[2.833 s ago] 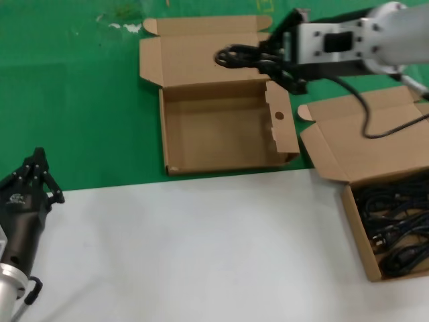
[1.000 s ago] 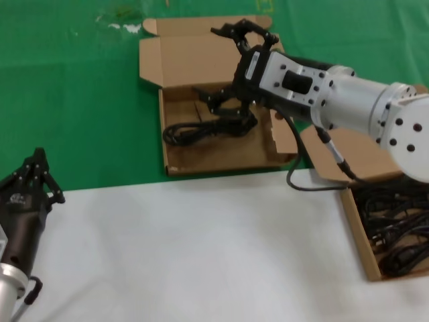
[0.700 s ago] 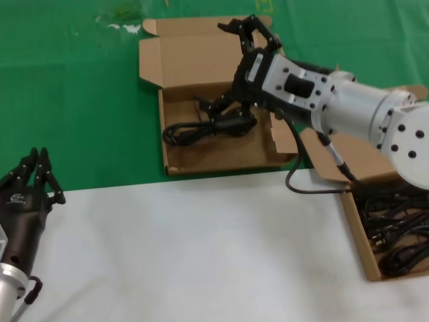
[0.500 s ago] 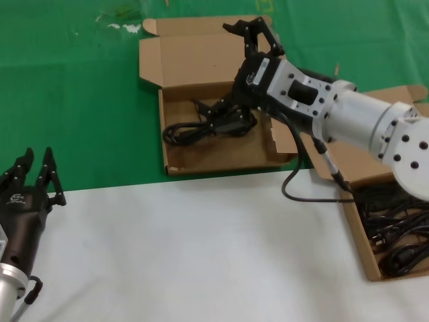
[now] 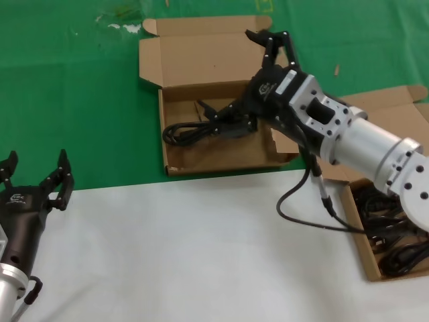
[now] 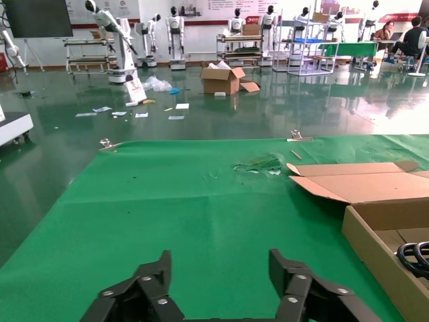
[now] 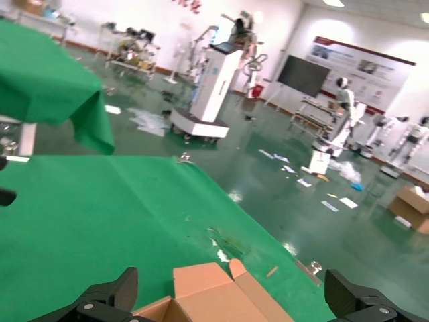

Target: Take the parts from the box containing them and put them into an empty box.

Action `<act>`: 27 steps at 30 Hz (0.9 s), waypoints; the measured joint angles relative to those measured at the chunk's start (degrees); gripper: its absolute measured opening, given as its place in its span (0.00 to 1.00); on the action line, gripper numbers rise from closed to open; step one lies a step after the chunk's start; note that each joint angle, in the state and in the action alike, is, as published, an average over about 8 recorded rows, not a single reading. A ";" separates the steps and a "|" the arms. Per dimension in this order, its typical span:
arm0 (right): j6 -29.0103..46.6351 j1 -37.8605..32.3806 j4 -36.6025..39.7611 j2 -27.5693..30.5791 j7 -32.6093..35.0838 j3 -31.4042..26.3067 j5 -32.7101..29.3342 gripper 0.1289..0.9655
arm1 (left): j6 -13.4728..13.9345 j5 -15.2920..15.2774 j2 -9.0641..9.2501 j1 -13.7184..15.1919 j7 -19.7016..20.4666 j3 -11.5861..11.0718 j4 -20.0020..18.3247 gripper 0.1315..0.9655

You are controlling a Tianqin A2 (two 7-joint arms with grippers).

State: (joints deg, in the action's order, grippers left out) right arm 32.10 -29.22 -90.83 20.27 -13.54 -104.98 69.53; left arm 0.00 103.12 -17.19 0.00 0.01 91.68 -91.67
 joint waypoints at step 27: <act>-16.37 14.92 -0.43 -1.58 6.91 6.79 17.14 1.00 | 0.00 0.01 0.00 0.00 0.00 0.00 0.00 0.90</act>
State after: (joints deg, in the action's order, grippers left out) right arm 15.72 -14.30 -91.26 18.70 -6.63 -98.18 86.66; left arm 0.00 103.13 -17.19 0.00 0.01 91.68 -91.67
